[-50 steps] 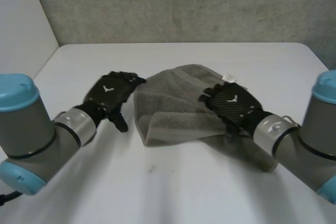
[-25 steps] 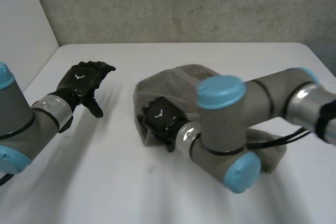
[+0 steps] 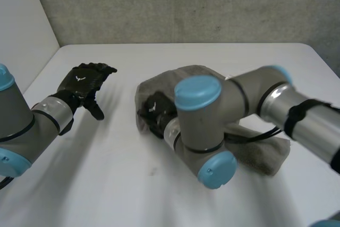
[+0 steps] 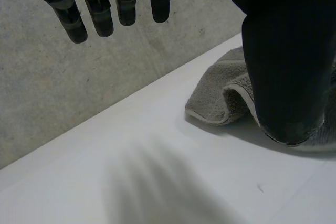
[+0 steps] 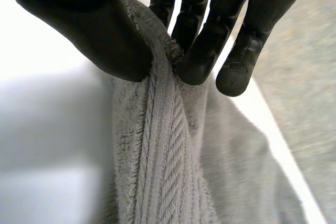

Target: Fold the towel.

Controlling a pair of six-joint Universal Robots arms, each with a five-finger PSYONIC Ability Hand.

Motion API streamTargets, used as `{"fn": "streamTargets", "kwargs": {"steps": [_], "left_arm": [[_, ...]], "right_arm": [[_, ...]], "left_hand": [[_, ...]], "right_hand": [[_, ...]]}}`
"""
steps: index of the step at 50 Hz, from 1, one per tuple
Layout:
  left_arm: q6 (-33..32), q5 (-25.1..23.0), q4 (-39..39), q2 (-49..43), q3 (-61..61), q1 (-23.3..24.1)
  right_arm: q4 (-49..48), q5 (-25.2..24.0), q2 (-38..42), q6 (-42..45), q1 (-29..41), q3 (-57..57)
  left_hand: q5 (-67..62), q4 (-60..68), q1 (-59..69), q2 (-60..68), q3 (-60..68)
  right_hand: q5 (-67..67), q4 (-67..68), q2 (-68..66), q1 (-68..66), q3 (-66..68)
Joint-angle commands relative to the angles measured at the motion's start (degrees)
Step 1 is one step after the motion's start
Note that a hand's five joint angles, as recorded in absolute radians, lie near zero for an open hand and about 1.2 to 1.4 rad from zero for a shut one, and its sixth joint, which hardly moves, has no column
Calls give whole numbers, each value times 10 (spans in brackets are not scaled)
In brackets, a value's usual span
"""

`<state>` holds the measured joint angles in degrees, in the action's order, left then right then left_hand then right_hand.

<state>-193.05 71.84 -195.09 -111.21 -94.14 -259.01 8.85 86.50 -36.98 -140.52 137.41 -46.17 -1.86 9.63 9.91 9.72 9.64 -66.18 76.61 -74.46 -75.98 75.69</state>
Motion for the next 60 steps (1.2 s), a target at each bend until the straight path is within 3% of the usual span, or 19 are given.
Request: {"fn": "streamTargets", "kwargs": {"steps": [1, 15, 26, 40, 47, 60], "left_arm": [[-1, 0, 0, -1, -4, 1], [3, -4, -7, -13, 1, 14], [82, -29, -23, -64, 40, 84], [89, -32, -33, -171, 163, 163], [92, -29, -35, -212, 187, 196], [149, 33, -48, -241, 242, 222]], "right_arm": [[6, 3, -97, -26, -7, -16], [81, -22, -302, -23, -47, -173], [66, -48, -460, -34, -77, -295], [66, -61, -592, -34, -101, -388], [66, -62, -620, -35, -115, -405], [73, -57, -684, -68, -115, -423]], "left_hand": [[16, 6, 3, 5, 6], [16, 6, 3, 5, 6], [13, 9, 6, 8, 9], [-24, 46, 43, 45, 46], [-53, 75, 72, 74, 75], [-148, 171, 168, 170, 171]], "right_hand": [[-38, 34, -55, -40, 43], [-38, 34, -55, -40, 43], [-38, 34, -55, -40, 43], [-38, 34, -55, -40, 43], [-38, 34, -55, -40, 43], [-38, 34, -55, -40, 43]]}}
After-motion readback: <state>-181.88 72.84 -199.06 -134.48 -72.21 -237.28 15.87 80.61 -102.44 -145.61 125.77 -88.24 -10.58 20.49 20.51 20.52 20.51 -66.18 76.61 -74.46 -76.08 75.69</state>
